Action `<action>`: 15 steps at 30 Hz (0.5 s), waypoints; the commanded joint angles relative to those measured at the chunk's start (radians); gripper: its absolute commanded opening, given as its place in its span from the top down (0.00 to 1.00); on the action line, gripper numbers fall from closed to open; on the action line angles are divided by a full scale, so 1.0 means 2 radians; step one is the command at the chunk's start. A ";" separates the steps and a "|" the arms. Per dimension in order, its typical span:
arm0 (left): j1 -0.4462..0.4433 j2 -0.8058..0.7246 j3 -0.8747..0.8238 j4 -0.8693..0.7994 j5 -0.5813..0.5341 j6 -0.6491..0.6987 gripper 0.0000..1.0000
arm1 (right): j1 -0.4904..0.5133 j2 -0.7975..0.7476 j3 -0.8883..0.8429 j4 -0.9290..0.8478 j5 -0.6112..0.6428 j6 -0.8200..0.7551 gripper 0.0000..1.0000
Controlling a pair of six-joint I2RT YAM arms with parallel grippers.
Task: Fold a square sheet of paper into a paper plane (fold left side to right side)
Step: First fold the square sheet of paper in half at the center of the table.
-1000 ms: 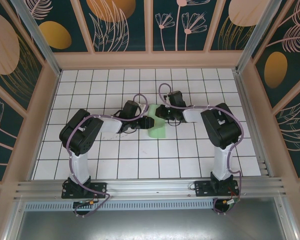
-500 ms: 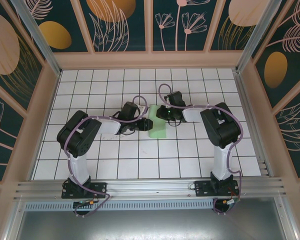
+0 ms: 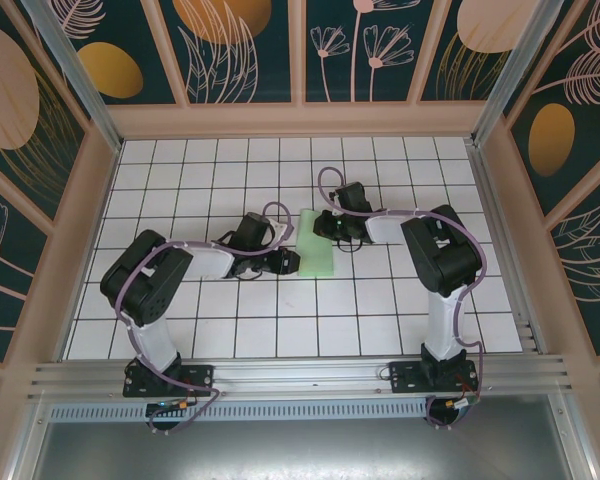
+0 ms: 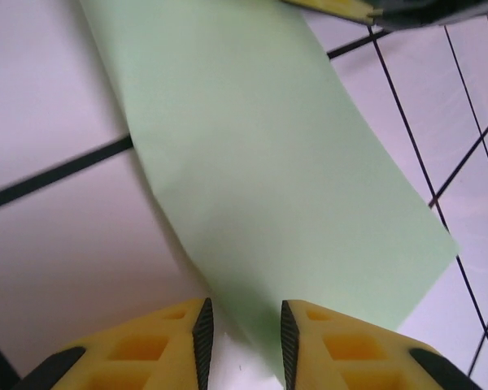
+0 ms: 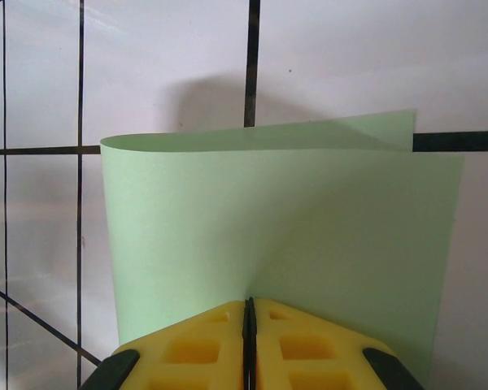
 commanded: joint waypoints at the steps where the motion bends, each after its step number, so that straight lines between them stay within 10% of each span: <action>1: -0.002 -0.019 0.008 -0.036 0.018 -0.015 0.67 | -0.009 0.022 0.003 -0.035 0.017 -0.007 0.87; 15: 0.006 0.062 0.107 -0.021 0.006 -0.019 0.69 | -0.008 0.019 0.002 -0.035 0.013 -0.009 0.87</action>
